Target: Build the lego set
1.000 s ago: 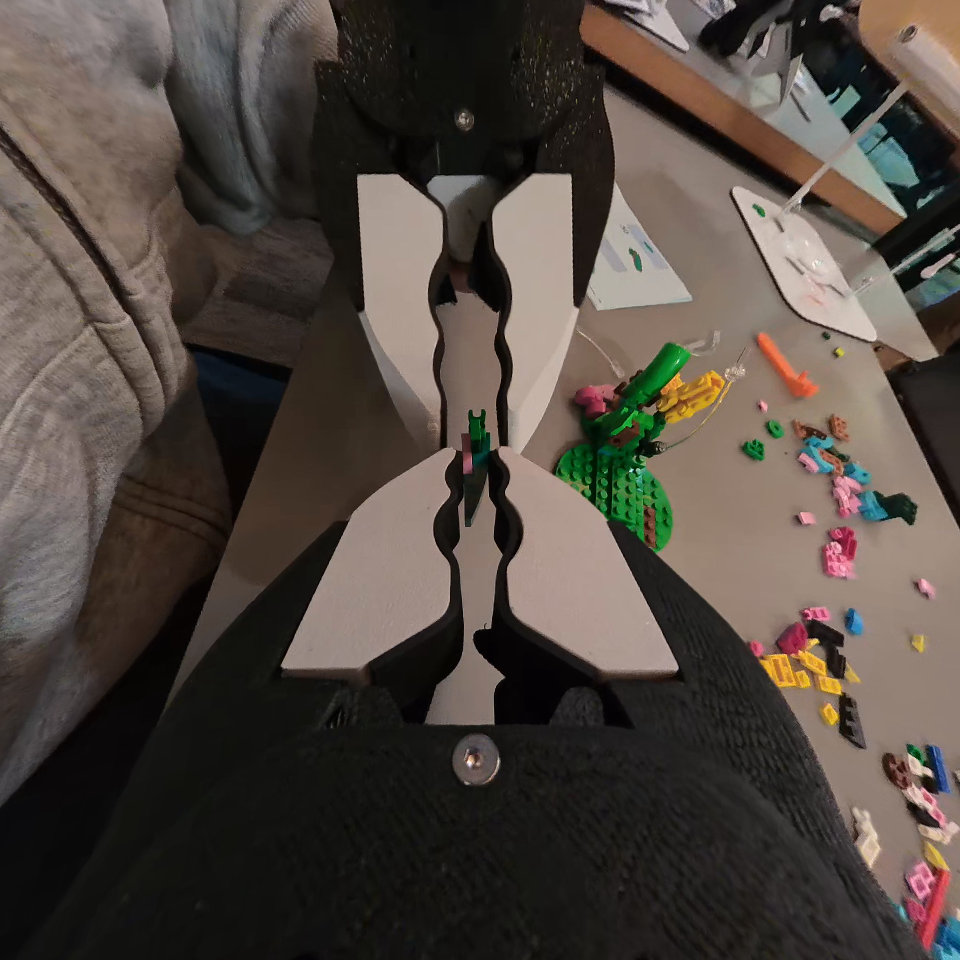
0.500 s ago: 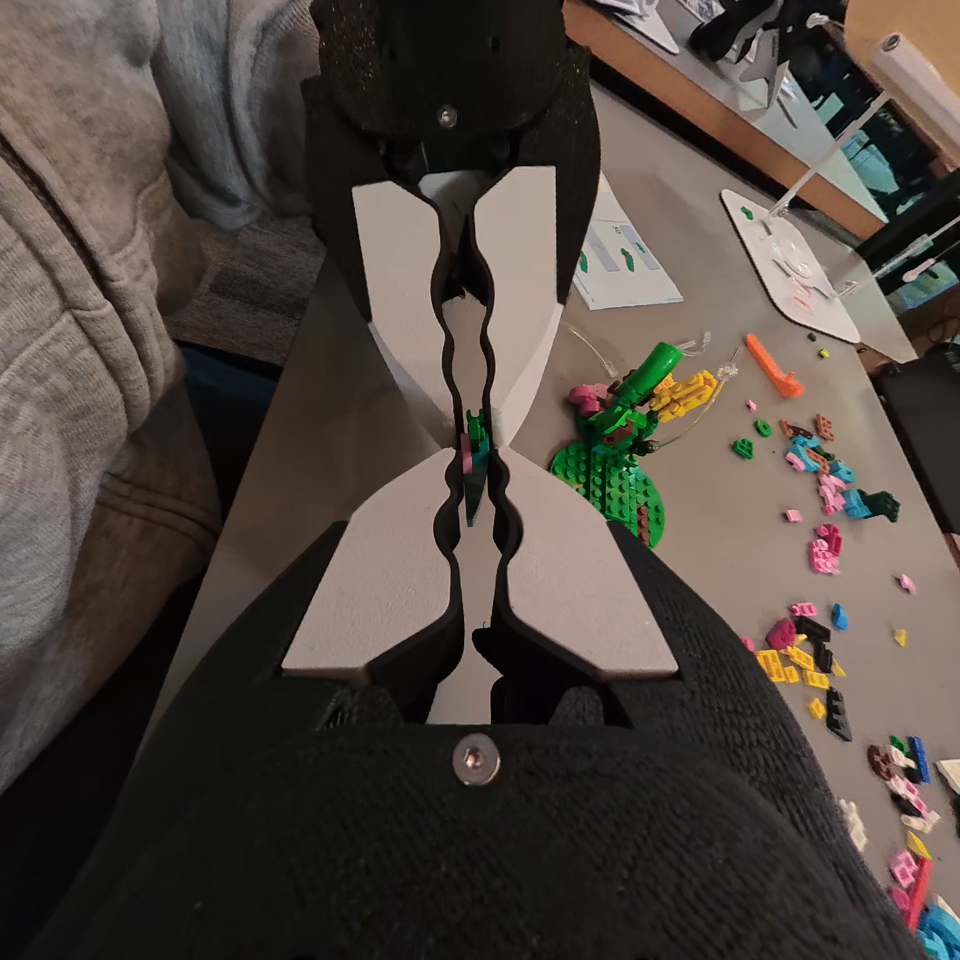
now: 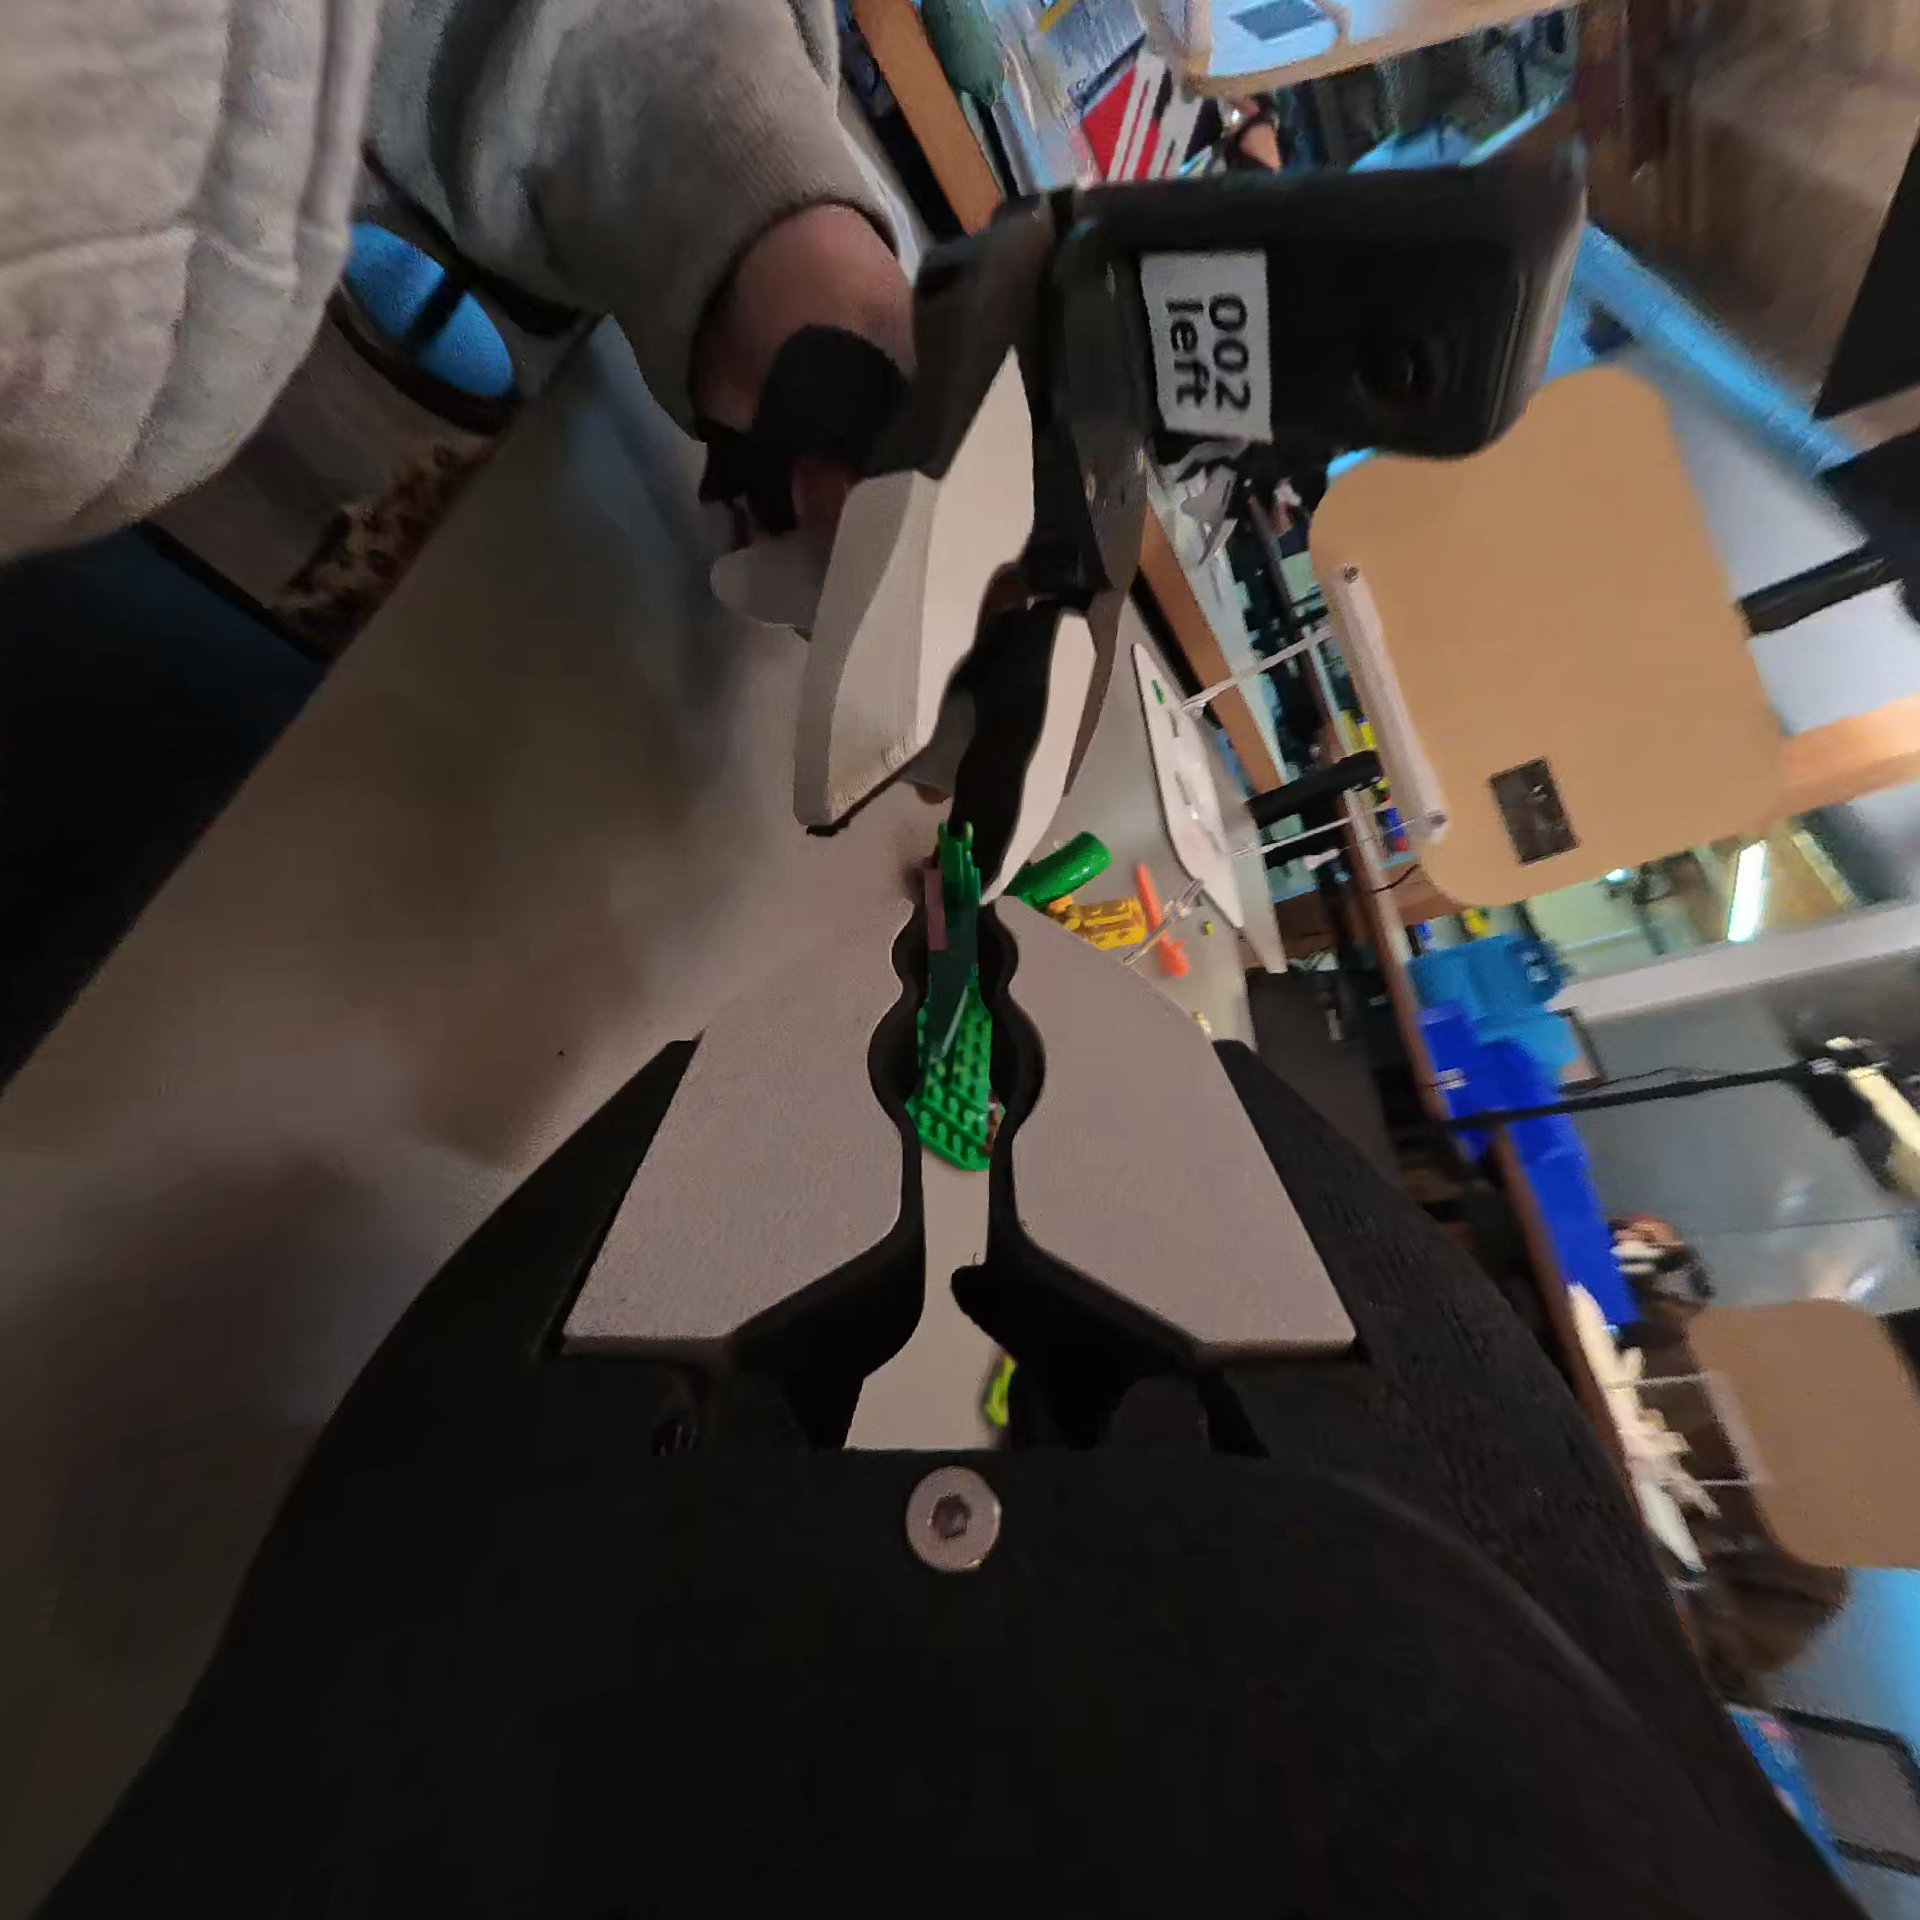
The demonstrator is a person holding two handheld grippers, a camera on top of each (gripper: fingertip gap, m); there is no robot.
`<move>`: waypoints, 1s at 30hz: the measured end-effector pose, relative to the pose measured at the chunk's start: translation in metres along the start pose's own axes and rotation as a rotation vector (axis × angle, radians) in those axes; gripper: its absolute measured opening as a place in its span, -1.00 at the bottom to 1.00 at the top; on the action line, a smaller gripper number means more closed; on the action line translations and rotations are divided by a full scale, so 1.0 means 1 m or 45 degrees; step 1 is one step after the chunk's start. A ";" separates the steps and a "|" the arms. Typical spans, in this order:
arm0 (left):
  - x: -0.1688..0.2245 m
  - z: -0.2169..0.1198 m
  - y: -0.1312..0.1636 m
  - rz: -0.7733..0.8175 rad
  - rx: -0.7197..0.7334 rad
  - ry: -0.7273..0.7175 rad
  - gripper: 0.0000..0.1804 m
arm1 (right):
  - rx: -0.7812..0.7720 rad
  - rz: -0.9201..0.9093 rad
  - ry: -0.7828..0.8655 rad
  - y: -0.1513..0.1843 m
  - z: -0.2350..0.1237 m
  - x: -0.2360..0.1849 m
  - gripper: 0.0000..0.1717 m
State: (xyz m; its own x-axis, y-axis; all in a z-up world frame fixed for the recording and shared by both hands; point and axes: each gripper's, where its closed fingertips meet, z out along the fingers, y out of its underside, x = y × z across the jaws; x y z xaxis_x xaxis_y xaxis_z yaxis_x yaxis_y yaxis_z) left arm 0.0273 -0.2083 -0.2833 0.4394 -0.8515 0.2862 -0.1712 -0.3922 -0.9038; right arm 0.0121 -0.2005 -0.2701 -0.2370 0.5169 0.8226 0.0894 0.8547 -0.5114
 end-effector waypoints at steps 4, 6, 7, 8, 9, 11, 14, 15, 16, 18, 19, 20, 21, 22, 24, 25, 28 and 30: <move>0.003 0.000 -0.003 -0.023 0.048 0.036 -0.79 | 0.006 -0.128 0.019 -0.002 0.001 -0.003 -0.92; 0.001 0.000 -0.002 -0.021 0.049 0.023 -0.83 | 0.007 -0.152 0.021 -0.002 0.002 -0.003 -0.92; 0.000 0.000 -0.002 -0.021 0.051 0.015 -0.83 | 0.001 -0.164 0.028 -0.002 0.003 -0.003 -0.92; -0.001 0.000 -0.001 -0.025 0.048 0.008 -0.83 | -0.004 -0.176 0.029 -0.001 0.003 -0.003 -0.92; -0.002 0.000 0.000 -0.037 0.045 0.000 -0.83 | -0.011 -0.183 0.028 0.000 0.004 -0.004 -0.92; -0.002 0.000 0.001 -0.043 0.047 0.007 -0.83 | -0.016 -0.187 0.030 0.001 0.004 -0.004 -0.92; -0.004 -0.001 0.000 -0.010 0.054 -0.026 -0.85 | -0.018 -0.149 0.033 0.001 0.005 -0.003 -0.91; -0.005 -0.001 0.001 -0.015 0.051 -0.034 -0.85 | -0.024 -0.118 0.032 0.002 0.005 -0.002 -0.91; -0.006 -0.001 0.002 -0.027 0.042 -0.035 -0.85 | -0.038 -0.077 0.021 0.004 0.005 -0.003 -0.91; -0.007 -0.002 0.001 -0.062 0.056 -0.026 -0.85 | -0.064 0.016 -0.016 0.007 0.006 -0.004 -0.88; -0.006 -0.002 0.001 -0.082 0.067 -0.013 -0.86 | -0.069 0.057 -0.025 0.009 0.006 -0.004 -0.88; -0.006 -0.003 0.000 -0.103 0.074 -0.001 -0.86 | -0.069 0.087 -0.033 0.009 0.006 -0.003 -0.87; -0.006 -0.003 0.000 -0.124 0.075 0.010 -0.86 | -0.066 0.106 -0.037 0.009 0.006 -0.003 -0.86; -0.005 -0.002 0.000 -0.142 0.075 0.019 -0.86 | -0.059 0.115 -0.038 0.008 0.007 -0.002 -0.85; -0.006 -0.002 0.001 -0.165 0.069 0.026 -0.85 | -0.056 0.116 -0.048 0.007 0.008 -0.004 -0.84; -0.006 -0.002 0.001 -0.174 0.069 0.028 -0.85 | -0.062 0.110 -0.049 0.007 0.009 -0.005 -0.87; -0.006 -0.003 0.002 -0.199 0.074 0.049 -0.85 | -0.061 0.131 -0.055 0.007 0.010 -0.006 -0.90; -0.005 -0.003 0.002 -0.201 0.069 0.056 -0.84 | -0.050 0.183 -0.080 0.007 0.010 -0.007 -0.92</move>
State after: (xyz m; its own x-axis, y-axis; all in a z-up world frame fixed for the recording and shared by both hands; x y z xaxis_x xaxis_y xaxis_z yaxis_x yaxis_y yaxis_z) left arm 0.0219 -0.2057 -0.2857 0.4176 -0.7959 0.4383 -0.0547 -0.5035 -0.8622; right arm 0.0043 -0.1990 -0.2816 -0.2792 0.6308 0.7239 0.1643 0.7742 -0.6113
